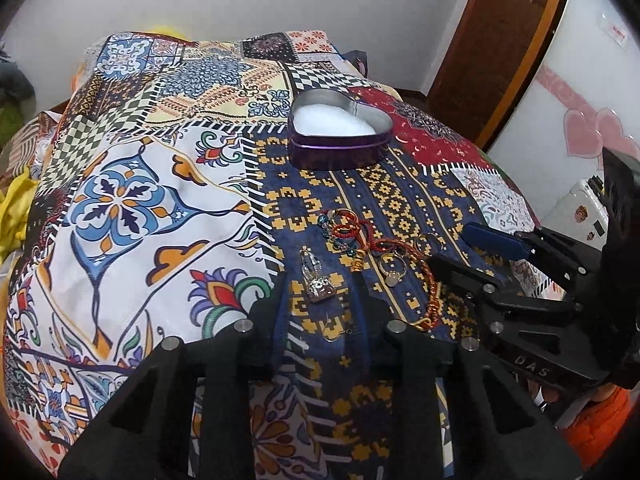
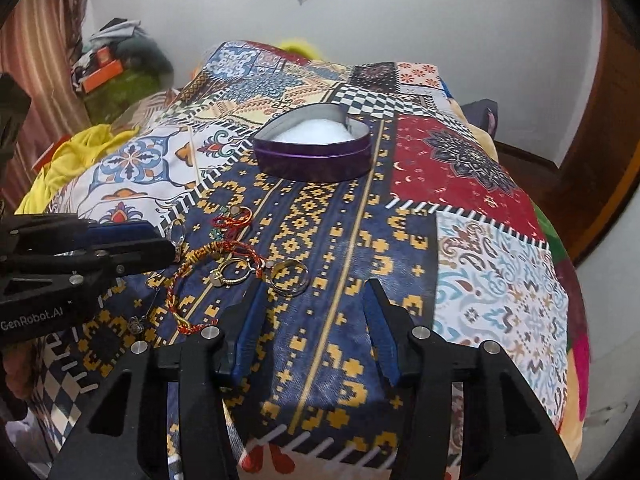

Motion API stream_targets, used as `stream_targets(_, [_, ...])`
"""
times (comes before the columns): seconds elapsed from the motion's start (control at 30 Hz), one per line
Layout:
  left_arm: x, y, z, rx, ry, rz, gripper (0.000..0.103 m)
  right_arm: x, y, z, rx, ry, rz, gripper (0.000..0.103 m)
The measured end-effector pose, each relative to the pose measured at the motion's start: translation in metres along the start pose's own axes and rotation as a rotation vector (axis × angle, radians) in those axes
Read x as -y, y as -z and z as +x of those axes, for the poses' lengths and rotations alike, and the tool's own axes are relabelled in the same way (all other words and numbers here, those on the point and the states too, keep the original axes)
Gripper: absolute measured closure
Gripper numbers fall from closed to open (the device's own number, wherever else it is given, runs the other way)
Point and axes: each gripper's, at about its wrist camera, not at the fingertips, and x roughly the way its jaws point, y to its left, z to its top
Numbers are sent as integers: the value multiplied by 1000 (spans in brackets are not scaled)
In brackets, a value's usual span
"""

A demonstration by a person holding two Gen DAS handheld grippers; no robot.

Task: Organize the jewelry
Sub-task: 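Grasp the silver pendant with the left gripper while the right gripper grasps a ring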

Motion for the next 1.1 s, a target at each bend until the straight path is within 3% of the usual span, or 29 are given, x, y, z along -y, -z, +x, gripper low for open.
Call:
stream_targets(0.17, [-4, 0, 4, -4, -3, -3, 83, -4, -5, 7, 0, -8, -16, 59])
stream_targets(0.37, [-5, 1, 6, 3, -7, -10, 88, -7, -9, 13, -9, -41, -29, 83])
stream_targets(0.7, [-7, -3, -6, 30, -11, -27, 88, -4, -7, 4, -7, -37, 5, 83])
stream_targets(1.1, [-2, -32, -48, 158, -26, -11, 88, 3, -31, -30, 95, -21, 43, 83])
